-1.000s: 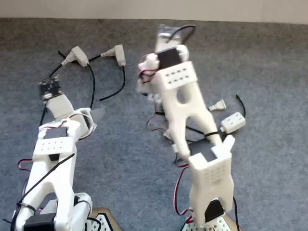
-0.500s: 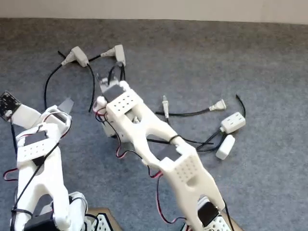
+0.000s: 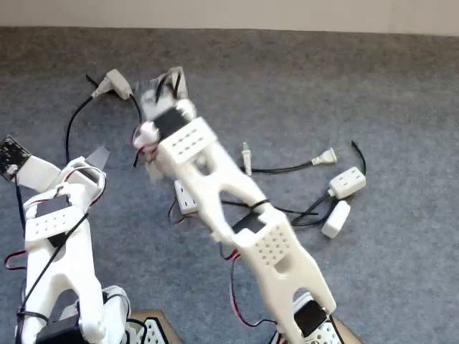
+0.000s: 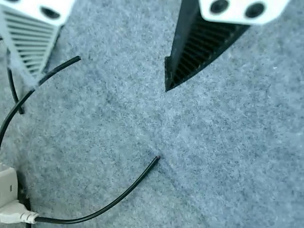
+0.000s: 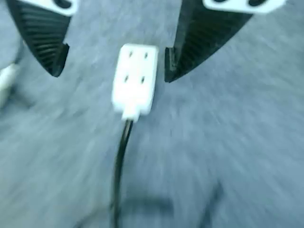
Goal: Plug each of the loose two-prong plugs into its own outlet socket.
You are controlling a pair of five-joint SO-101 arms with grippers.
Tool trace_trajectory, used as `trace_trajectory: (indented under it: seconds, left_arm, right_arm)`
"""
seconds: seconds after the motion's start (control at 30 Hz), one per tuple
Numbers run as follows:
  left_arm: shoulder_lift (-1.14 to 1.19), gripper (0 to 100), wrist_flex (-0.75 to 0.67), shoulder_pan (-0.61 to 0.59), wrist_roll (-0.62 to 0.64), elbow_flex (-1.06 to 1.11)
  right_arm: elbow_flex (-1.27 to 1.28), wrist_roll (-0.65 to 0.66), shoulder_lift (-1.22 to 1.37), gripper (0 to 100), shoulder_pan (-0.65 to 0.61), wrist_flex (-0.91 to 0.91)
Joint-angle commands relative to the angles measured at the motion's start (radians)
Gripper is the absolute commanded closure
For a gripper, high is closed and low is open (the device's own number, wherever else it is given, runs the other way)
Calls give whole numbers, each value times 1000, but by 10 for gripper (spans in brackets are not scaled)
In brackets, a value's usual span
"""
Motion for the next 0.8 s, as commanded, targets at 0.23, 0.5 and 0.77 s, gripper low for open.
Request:
trace_trajectory:
  seconds: [0.23, 0.5, 0.77]
  left_arm:
    - [-24, 632, -15, -8, 5, -4]
    - [-24, 632, -15, -8, 3, -4]
    - [-24, 632, -15, -8, 3, -4]
  right_arm:
    - [229, 201, -414, 685, 309, 44]
    - [688, 236, -452, 685, 321, -179]
    - [917, 235, -450, 685, 328, -493]
